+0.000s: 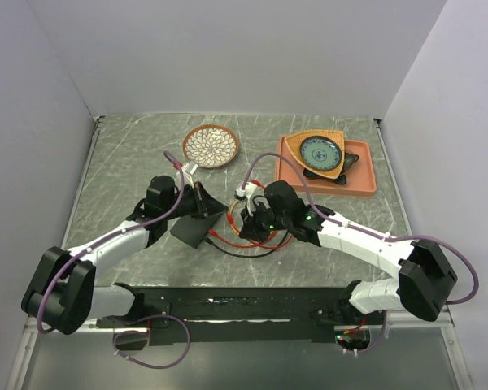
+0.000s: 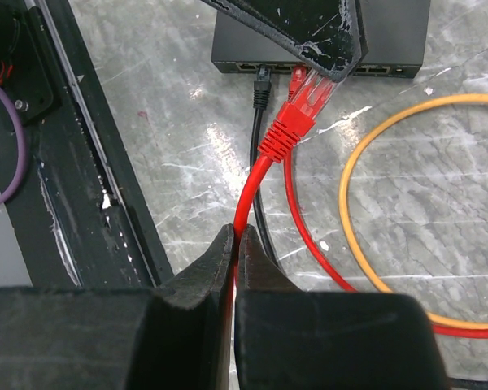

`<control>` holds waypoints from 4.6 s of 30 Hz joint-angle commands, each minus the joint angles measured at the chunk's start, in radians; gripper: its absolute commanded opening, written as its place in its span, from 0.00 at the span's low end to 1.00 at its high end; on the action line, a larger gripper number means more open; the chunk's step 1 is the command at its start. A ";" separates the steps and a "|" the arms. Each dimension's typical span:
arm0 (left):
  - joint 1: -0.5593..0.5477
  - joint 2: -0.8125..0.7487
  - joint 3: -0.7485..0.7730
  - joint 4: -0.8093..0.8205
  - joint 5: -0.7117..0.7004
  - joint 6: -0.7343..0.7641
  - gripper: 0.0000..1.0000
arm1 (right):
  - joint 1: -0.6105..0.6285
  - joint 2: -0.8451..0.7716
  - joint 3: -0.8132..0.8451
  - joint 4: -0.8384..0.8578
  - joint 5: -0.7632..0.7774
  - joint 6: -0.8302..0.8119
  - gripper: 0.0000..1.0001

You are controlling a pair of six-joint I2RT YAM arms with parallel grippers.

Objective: Insert the plug into the switch port

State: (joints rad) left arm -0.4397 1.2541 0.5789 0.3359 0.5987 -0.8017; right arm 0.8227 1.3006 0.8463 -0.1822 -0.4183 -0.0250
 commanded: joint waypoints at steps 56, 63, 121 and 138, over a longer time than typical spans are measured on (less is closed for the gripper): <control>-0.022 -0.074 0.013 -0.015 -0.112 -0.019 0.01 | 0.044 0.120 0.163 0.122 0.196 0.267 0.40; -0.022 -0.076 0.010 -0.011 -0.112 -0.024 0.01 | 0.055 0.157 0.180 0.104 0.205 0.270 0.37; 0.216 0.114 0.161 -0.368 -0.307 0.071 0.96 | 0.070 0.284 0.186 0.029 0.293 0.120 0.00; 0.358 0.119 0.104 -0.360 -0.277 0.104 0.96 | 0.070 0.450 0.309 0.015 0.302 0.128 0.00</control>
State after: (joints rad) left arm -0.0891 1.3716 0.6888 -0.0498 0.2924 -0.7204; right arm 0.8879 1.7187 1.0836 -0.1783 -0.1219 0.1139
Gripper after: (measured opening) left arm 0.963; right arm 0.167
